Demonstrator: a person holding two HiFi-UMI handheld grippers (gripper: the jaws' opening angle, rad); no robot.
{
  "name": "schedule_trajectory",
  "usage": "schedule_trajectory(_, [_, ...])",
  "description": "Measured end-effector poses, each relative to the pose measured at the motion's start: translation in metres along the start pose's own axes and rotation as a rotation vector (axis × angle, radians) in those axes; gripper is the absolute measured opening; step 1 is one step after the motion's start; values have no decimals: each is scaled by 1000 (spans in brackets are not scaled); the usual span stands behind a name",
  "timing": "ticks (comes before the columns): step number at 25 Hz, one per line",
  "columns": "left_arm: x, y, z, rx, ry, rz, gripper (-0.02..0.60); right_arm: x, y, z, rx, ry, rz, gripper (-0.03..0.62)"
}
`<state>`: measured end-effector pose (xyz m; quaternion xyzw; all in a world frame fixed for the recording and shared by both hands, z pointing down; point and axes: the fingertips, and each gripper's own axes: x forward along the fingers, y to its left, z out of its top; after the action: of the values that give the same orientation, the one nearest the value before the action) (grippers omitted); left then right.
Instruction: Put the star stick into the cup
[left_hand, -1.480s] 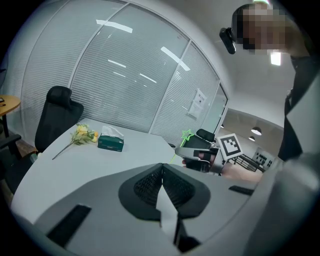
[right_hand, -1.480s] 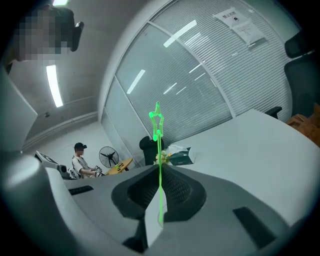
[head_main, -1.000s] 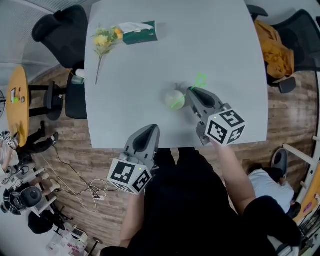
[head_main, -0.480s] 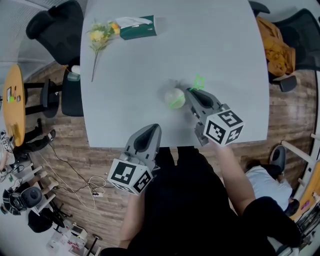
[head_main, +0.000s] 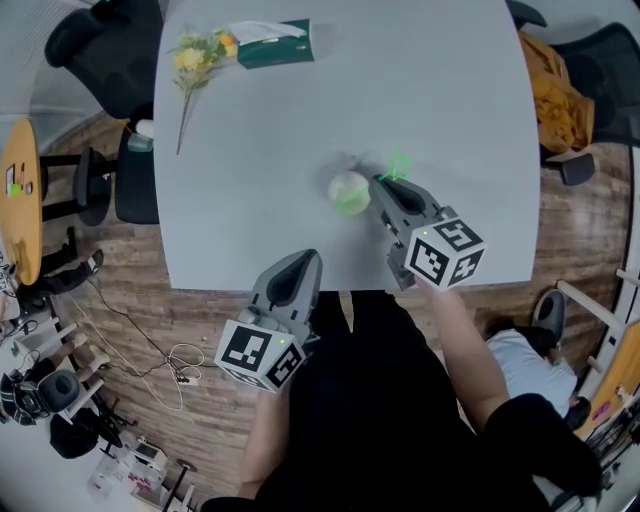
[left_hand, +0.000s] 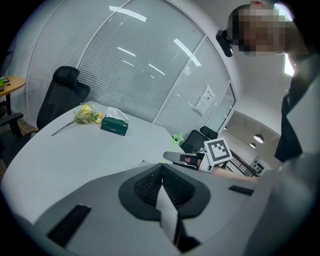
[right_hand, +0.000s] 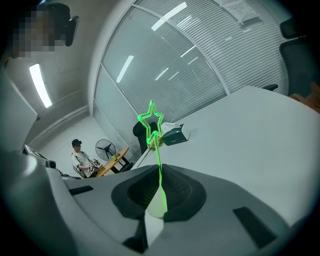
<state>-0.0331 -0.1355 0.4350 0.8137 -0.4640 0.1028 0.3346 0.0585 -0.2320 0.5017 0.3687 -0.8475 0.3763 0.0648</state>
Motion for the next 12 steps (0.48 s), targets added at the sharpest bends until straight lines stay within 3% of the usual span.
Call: schedule_trajectory(12, [0,0,0,-10,-6,12,0,0,-8,-11,29,26,-1,25])
